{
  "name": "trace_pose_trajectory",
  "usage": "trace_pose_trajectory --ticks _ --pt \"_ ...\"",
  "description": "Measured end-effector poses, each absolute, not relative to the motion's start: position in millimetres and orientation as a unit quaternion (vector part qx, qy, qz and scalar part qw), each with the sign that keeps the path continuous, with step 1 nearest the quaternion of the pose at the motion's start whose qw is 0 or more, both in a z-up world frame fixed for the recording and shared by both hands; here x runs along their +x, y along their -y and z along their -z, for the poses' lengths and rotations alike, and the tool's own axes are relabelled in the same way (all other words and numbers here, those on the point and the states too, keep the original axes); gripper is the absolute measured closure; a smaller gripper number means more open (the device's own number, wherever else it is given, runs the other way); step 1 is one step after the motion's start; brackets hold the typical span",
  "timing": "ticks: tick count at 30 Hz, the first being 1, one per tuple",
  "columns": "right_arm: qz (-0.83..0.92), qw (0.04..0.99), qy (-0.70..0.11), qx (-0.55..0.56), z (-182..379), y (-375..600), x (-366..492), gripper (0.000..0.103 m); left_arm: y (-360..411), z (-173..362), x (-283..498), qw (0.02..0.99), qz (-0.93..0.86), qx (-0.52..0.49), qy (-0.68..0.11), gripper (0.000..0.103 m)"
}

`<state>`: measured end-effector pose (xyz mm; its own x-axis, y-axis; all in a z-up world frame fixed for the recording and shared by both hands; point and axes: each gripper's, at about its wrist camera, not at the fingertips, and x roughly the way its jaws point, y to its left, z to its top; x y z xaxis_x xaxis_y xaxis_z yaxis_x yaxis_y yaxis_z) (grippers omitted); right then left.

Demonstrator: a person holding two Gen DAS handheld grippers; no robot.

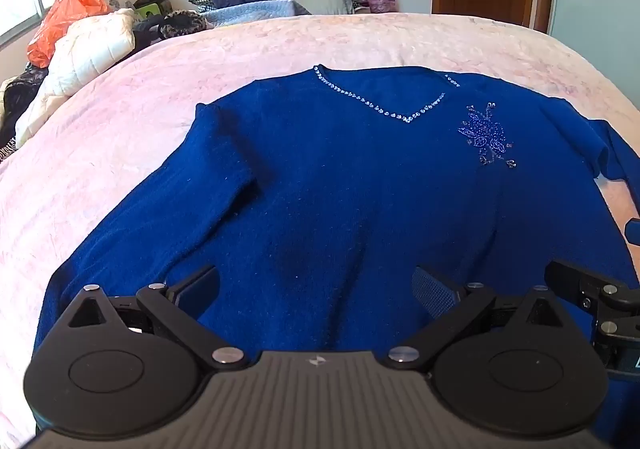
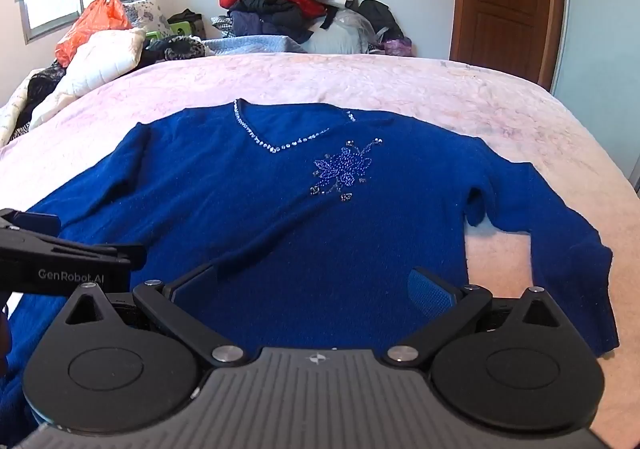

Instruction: Fold small clothes

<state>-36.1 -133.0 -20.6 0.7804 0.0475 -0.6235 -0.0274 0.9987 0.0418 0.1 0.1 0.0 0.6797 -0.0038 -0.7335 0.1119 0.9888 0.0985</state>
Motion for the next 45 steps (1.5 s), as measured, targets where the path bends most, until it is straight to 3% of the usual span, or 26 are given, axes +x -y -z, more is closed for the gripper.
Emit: trace_pose_trajectory --ticks 45 --pt "-0.019 0.942 -0.335 0.020 24.3 135.2 -38.6 0.001 -0.7 5.1 -0.5 0.911 0.031 0.063 -0.406 0.000"
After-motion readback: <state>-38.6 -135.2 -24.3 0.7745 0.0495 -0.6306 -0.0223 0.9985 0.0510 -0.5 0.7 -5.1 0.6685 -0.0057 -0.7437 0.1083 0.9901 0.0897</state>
